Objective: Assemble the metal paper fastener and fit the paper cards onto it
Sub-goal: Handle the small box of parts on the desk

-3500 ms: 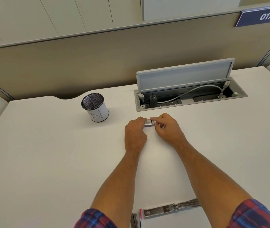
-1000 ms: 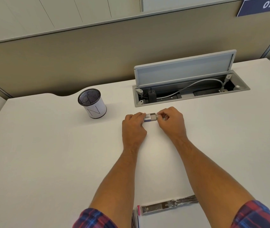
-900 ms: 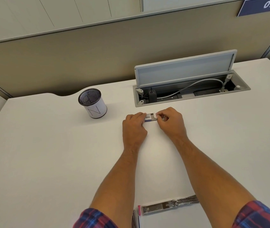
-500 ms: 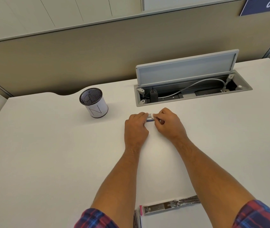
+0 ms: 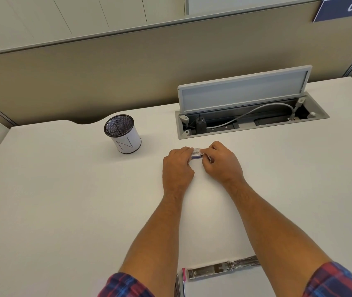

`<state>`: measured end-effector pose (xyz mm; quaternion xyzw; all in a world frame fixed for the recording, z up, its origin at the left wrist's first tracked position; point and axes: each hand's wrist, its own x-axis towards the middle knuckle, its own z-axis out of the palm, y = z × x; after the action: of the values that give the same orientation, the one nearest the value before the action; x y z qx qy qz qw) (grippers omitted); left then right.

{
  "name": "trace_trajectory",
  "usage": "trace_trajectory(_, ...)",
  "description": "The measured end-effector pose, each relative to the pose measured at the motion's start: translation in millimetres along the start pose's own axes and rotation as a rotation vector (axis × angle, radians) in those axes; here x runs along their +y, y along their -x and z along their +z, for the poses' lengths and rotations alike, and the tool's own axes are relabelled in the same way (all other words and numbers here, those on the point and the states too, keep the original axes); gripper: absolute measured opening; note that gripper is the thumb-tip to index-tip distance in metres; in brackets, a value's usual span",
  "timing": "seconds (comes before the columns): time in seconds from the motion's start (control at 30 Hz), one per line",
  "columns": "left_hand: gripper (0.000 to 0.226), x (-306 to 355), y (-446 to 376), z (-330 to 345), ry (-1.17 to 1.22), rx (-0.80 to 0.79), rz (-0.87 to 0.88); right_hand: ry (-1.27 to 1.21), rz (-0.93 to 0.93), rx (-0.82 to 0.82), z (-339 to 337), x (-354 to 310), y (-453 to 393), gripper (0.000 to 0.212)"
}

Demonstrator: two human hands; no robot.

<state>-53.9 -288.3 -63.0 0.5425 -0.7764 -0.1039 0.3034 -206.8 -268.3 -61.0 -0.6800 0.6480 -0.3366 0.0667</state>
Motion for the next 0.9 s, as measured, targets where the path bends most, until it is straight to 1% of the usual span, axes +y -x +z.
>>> trace_trajectory(0.1,0.040,1,0,0,0.001,-0.004,-0.003,-0.016,0.020,-0.003,0,1,-1,0.018)
trace_trajectory(0.43,0.040,0,1,1,0.003,-0.002,0.010,-0.103,0.000,-0.045,0,6,-4,0.020)
trace_trajectory(0.53,0.039,-1,1,2,0.022,0.000,0.014,-0.109,0.021,-0.047,1,8,-5,0.020)
trace_trajectory(0.63,0.041,-1,2,1,0.027,0.010,0.023,-0.103,-0.013,-0.050,2,10,-5,0.017)
trace_trajectory(0.7,0.043,-1,3,2,0.015,0.010,0.027,-0.101,-0.001,-0.044,3,11,-5,0.017)
trace_trajectory(0.8,0.039,-1,4,3,-0.019,0.003,0.024,-0.105,0.013,-0.037,5,12,-4,0.018)
trace_trajectory(0.9,0.035,2,2,0,-0.041,0.002,-0.016,-0.125,0.050,-0.017,2,7,-3,0.020)
